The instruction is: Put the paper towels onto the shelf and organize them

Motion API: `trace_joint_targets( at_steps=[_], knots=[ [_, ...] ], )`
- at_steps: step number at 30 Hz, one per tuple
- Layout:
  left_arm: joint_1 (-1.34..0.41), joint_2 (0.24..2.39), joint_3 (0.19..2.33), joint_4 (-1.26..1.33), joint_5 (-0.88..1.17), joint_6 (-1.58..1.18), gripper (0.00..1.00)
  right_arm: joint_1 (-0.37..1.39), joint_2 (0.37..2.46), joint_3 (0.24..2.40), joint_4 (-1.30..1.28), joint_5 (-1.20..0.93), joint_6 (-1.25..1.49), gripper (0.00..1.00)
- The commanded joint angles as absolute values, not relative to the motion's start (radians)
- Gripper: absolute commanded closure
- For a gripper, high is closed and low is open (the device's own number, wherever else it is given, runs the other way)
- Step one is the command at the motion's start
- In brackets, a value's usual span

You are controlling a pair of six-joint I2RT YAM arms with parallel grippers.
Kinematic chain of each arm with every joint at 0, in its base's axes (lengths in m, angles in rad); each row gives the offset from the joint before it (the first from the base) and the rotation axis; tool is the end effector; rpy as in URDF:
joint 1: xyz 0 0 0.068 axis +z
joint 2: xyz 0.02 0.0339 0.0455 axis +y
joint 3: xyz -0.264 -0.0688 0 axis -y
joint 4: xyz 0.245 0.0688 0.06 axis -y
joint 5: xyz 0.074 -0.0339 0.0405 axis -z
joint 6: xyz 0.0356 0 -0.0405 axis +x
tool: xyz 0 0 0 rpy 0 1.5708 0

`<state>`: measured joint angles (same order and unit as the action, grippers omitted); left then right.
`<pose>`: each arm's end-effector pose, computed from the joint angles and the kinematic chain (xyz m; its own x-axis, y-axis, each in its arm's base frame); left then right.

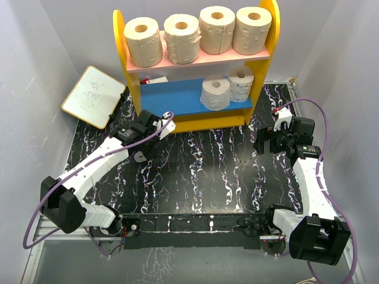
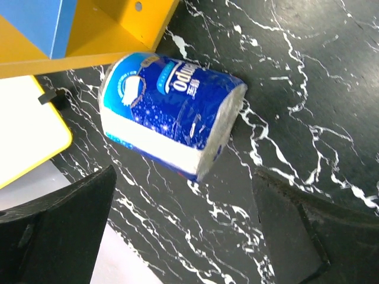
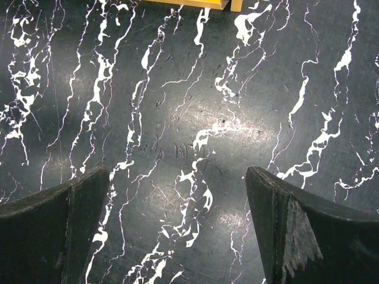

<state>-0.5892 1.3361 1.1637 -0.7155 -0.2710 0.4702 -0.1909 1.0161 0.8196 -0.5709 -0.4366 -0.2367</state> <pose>0.2369 -0.1469 0.3033 -0.3960 0.7898 -0.4685 0.6443 0.6025 0.4710 0.2085 -0.0250 0.2752 -0.6329 -0.0941 -0.7685 -0.2832 0.9520 0.1166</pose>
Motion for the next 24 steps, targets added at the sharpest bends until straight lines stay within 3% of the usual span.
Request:
trace_joint_targets(
  at_steps=[1,8,24],
  knots=[
    [-0.614,1.33,1.085,-0.607,-0.352,0.483,0.04,-0.195,1.017,0.819,-0.517,-0.435,-0.245,0.02],
    [-0.623,1.349,0.941,-0.451,-0.437,0.523,0.11,-0.196,1.02,0.819,-0.518,-0.434,-0.245,0.02],
    [-0.623,1.443,0.855,-0.322,-0.478,0.561,0.41,-0.196,1.017,0.819,-0.517,-0.434,-0.245,0.02]
  ],
)
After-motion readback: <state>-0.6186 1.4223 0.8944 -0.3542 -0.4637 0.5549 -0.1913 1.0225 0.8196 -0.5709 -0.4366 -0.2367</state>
